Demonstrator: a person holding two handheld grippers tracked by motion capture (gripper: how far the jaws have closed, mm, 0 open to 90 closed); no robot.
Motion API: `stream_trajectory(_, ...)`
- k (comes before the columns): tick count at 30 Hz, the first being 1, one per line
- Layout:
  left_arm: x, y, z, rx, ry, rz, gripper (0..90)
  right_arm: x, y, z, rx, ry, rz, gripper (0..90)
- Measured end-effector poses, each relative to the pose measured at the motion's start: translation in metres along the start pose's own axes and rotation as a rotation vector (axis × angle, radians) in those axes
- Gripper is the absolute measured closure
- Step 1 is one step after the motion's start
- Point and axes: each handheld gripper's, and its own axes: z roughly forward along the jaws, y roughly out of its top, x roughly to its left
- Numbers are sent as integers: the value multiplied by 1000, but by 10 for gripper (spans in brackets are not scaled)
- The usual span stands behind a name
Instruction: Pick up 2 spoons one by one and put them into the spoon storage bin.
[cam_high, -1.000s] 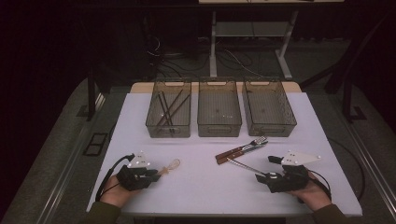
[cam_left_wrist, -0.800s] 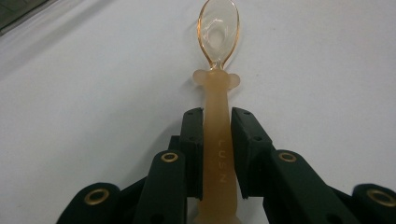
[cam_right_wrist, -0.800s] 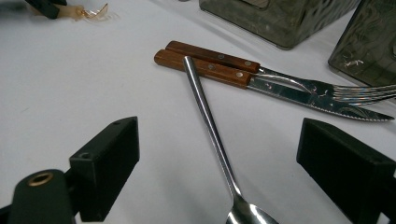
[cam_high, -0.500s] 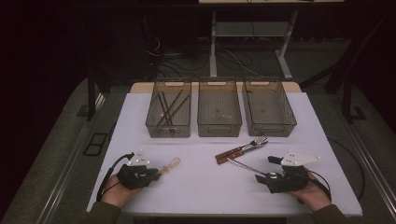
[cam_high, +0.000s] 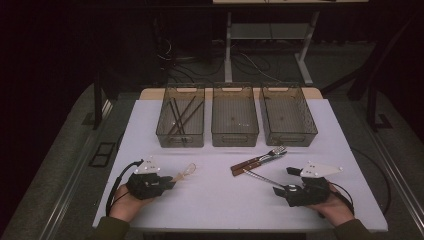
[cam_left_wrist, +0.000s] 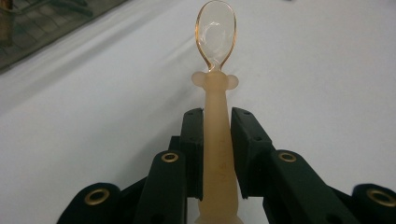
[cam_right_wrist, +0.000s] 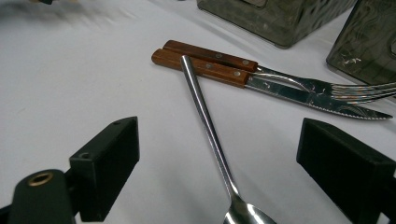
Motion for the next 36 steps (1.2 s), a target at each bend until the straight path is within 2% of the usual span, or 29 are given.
stream_trajectory(9,0,13,4,-9,-7,27,751,0,0,0,0,-2,1,128)
stream_trajectory(16,-3,26,9,-41,-21,21,751,0,0,1,2,-2,2,128)
stream_trajectory(20,-5,33,11,-42,-27,37,751,0,0,1,5,-2,4,128)
stream_trajectory(22,-7,36,13,-49,-28,30,751,0,0,1,5,-2,4,128)
stream_trajectory(36,-9,58,25,-67,-42,52,751,0,0,1,6,0,3,128)
